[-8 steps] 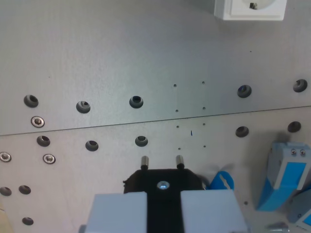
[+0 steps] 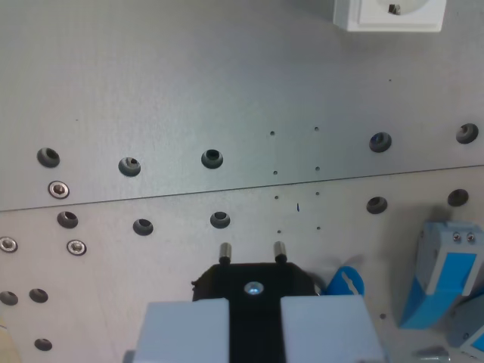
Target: Move above the white socket
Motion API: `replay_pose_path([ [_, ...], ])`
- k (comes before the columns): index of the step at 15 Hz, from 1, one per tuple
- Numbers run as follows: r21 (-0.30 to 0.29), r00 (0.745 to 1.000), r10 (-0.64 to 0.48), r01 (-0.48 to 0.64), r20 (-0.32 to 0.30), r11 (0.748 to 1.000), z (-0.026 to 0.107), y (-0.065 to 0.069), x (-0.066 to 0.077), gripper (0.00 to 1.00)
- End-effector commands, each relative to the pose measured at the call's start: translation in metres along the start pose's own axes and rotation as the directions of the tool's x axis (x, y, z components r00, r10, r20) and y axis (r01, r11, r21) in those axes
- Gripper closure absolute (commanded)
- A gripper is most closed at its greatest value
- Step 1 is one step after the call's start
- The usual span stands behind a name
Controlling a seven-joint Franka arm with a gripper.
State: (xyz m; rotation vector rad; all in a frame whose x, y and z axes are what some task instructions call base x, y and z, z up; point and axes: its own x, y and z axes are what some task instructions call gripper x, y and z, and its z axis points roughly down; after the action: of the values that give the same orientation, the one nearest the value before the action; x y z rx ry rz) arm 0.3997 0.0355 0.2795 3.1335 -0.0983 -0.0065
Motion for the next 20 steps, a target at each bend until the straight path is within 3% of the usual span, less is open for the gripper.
replay_pose_path([
  [1,-0.001,1.0,0.002,-0.002,-0.003,1.0,0.001,0.001,0.001,1.0],
  [10,-0.003,1.0,-0.002,0.002,-0.03,1.0,0.014,0.009,0.007,1.0],
  [20,-0.014,0.998,-0.013,0.013,-0.058,1.0,0.042,0.027,0.018,1.0],
])
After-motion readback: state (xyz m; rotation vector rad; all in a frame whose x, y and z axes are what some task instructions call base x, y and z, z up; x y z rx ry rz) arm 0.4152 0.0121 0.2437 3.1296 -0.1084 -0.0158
